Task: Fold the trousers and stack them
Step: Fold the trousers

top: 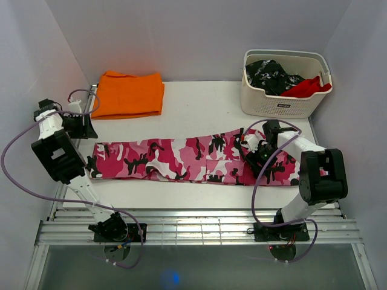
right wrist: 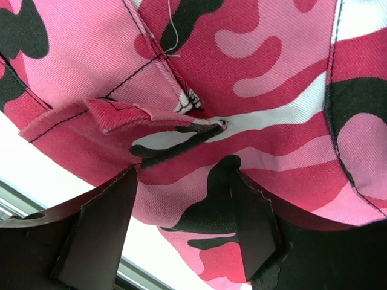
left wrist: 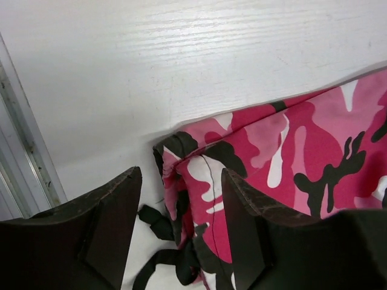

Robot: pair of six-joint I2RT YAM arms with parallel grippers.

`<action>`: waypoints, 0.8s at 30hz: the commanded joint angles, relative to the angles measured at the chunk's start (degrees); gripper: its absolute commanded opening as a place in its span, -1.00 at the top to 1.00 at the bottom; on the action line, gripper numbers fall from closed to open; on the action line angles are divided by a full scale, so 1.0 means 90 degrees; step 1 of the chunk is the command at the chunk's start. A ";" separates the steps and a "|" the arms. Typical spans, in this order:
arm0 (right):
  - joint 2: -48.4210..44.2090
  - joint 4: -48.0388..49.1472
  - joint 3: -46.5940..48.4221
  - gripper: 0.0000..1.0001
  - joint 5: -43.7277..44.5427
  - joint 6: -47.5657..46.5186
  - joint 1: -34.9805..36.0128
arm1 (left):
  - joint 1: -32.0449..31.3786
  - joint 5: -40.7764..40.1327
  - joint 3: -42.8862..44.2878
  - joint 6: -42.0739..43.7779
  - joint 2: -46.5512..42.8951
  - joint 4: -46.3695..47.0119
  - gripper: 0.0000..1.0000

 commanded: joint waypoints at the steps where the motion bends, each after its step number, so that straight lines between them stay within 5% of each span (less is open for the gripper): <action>1: 0.0277 0.0141 -0.0426 -0.39 0.0235 -0.0025 -0.0016 | 0.0008 0.0201 0.0356 0.0236 0.0232 -0.0120 -0.30; 11: 0.0580 0.0112 -0.0270 -0.36 0.0216 -0.0015 -0.0016 | 0.0008 0.0192 -0.0200 0.0421 0.0292 -0.0081 -0.19; 24: 0.0551 0.0112 -0.0338 -0.35 0.0314 -0.0045 -0.0016 | 0.0008 0.0631 -0.0347 0.0509 0.0145 -0.0198 0.36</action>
